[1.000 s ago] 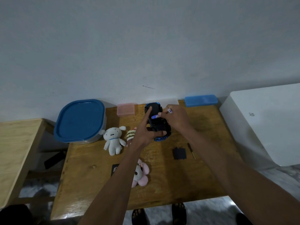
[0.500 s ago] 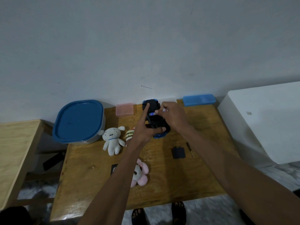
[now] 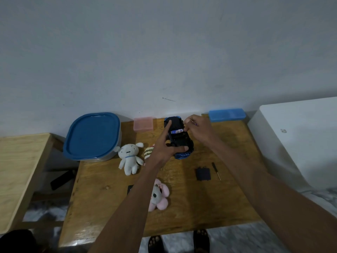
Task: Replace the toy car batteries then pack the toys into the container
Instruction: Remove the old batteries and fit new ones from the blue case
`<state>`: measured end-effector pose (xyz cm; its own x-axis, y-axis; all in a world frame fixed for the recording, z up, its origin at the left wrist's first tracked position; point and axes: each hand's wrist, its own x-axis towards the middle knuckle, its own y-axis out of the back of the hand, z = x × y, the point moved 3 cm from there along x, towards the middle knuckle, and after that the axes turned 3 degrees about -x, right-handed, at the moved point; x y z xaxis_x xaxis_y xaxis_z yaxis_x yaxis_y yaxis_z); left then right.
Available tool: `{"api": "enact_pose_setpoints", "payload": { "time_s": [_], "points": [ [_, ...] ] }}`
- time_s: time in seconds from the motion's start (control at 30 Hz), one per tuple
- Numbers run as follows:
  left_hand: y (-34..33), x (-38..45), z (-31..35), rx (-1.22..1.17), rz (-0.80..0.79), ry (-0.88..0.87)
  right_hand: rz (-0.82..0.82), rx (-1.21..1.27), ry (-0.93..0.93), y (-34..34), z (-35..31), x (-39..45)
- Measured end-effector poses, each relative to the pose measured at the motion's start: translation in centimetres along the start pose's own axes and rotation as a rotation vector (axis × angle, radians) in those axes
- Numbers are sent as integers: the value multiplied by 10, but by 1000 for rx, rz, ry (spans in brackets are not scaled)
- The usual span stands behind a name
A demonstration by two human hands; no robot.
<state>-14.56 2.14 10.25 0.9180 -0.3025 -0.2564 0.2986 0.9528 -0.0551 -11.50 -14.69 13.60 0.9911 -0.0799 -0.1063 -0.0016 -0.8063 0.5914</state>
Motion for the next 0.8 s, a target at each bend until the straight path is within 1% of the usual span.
{"api": "enact_pose_setpoints", "payload": {
  "time_s": [0.1, 0.2, 0.4, 0.6, 0.7, 0.8],
  "points": [
    [1, 1, -2, 7, 1, 1, 34, -20, 45, -2, 4, 0],
    [3, 2, -4, 1, 6, 7, 37, 25, 70, 1, 0, -5],
    [5, 3, -8, 20, 1, 15, 35, 177, 15, 1, 4, -8],
    [2, 1, -7, 36, -28, 72, 46, 229, -47, -1, 5, -8],
    [0, 0, -7, 30, -34, 79, 52, 202, -30, -2, 3, -10],
    [-1, 0, -4, 52, -37, 75, 40, 76, 51, -3, 1, -13]
  ]
}}
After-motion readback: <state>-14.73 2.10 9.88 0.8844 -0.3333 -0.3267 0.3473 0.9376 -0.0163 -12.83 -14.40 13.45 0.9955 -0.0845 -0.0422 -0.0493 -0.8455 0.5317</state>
